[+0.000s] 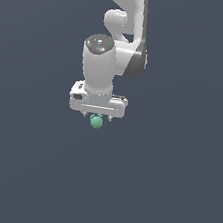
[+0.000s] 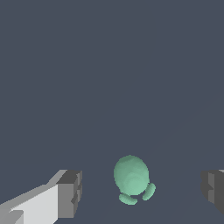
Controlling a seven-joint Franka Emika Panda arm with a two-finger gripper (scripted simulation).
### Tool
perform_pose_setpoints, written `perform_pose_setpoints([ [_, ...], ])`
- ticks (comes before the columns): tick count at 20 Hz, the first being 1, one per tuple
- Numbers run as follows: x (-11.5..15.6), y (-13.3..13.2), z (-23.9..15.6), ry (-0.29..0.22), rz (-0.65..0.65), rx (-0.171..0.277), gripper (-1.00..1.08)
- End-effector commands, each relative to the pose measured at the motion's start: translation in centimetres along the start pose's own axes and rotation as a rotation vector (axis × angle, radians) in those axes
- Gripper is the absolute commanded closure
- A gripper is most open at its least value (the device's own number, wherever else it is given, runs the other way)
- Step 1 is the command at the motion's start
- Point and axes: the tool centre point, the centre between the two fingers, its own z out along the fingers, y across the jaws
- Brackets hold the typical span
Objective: Pick up the object and move it to a goal position.
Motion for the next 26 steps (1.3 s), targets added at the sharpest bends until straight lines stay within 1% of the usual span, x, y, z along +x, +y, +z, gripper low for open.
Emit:
perform_pose_setpoints([
  [1,-0.4,0.2,0.7,-0.003,-0.023,0.000,-0.92],
  [6,-1.8,0.6,2.8,-0.008,-0.095,0.001,-0.92],
  [16,-5.5,1.5,7.3,-0.021,-0.270,0.007,-0.92],
  [21,-6.6,1.7,8.4,-0.025,-0.317,0.010,-0.92],
  [26,-7.0,1.7,8.8,-0.025,-0.332,0.011,-0.92],
])
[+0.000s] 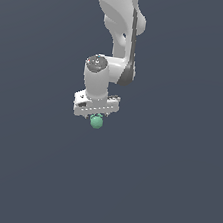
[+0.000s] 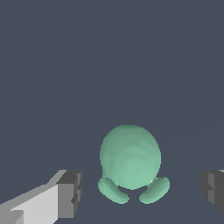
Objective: Pick up the object and move it to a goal position.
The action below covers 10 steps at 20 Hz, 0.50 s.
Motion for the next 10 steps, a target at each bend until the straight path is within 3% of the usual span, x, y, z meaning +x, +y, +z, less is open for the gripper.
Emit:
perform_pose_setpoints([
  [1,0.0,0.0,0.0,0.000,0.000,0.000,-0.92],
  [10,-0.1,0.0,2.7,0.000,-0.002,0.000,-0.92],
])
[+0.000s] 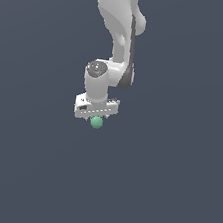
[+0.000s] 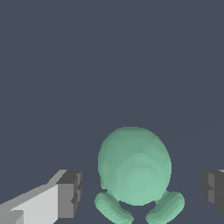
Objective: Pick up the object and move it to a goal position.
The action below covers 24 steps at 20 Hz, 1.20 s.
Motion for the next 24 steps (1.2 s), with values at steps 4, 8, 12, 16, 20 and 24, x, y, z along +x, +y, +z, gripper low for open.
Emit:
perform_pose_setpoints([
  [4,-0.1,0.0,2.5,-0.001,-0.002,0.000,-0.92],
  [8,-0.1,0.0,3.1,-0.001,-0.003,0.000,-0.92],
  [12,-0.1,0.0,3.2,-0.001,-0.003,0.000,1.08],
  [16,-0.1,0.0,3.2,-0.001,-0.003,0.000,1.08],
  [20,-0.1,0.0,3.1,0.000,-0.002,0.000,1.08],
  [24,0.1,-0.1,2.6,0.000,-0.002,0.000,1.08],
])
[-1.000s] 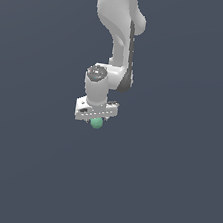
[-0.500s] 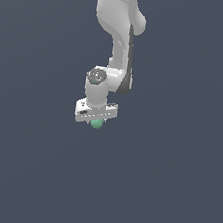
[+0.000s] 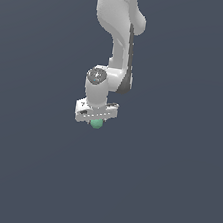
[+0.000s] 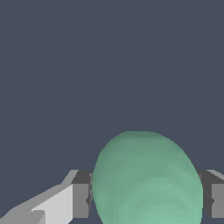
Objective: Pick up the object and move it to a goal position.
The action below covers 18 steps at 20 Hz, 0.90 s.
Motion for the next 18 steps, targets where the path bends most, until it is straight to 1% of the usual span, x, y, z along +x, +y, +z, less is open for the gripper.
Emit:
perform_pose_setpoints([
  [1,0.2,-0.1,-0.5,0.001,0.000,0.000,1.08],
  [5,0.8,-0.5,-2.1,0.001,0.000,0.000,1.08],
  [9,1.8,-1.1,-4.5,0.001,0.000,0.000,1.08],
  [18,5.1,-3.1,-12.7,0.000,-0.001,-0.001,1.08],
])
